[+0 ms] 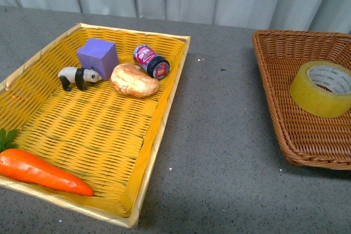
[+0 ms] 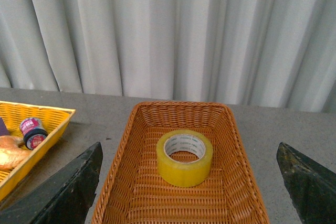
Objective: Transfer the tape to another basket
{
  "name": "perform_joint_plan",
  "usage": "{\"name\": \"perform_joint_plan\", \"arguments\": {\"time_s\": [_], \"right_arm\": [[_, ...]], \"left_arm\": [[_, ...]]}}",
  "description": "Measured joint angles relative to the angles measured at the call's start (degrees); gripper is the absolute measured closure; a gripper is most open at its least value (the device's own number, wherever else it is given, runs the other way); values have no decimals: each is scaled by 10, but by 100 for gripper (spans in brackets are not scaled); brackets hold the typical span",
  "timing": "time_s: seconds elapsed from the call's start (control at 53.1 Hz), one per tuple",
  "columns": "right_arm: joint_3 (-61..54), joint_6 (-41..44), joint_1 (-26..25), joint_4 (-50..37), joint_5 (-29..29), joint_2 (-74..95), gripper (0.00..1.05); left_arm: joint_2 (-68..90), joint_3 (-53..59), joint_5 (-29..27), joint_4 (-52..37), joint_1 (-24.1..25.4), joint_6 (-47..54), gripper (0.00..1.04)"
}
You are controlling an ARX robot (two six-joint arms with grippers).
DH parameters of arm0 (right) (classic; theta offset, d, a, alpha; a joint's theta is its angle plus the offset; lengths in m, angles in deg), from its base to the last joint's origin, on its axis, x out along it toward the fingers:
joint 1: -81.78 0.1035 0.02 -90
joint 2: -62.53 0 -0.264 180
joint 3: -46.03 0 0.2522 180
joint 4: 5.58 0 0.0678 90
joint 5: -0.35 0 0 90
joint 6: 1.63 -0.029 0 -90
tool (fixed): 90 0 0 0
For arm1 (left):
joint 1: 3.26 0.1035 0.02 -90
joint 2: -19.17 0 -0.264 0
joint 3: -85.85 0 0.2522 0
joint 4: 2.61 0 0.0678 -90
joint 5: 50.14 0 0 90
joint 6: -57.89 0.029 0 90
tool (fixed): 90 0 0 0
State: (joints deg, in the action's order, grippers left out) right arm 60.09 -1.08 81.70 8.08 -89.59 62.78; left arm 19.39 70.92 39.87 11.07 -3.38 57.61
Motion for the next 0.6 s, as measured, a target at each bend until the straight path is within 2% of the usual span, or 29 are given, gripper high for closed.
{"name": "perform_joint_plan", "arguments": {"time_s": [0.603], "right_arm": [[0, 0, 0, 0, 0, 0, 9]], "left_arm": [[0, 0, 0, 0, 0, 0, 7]]}}
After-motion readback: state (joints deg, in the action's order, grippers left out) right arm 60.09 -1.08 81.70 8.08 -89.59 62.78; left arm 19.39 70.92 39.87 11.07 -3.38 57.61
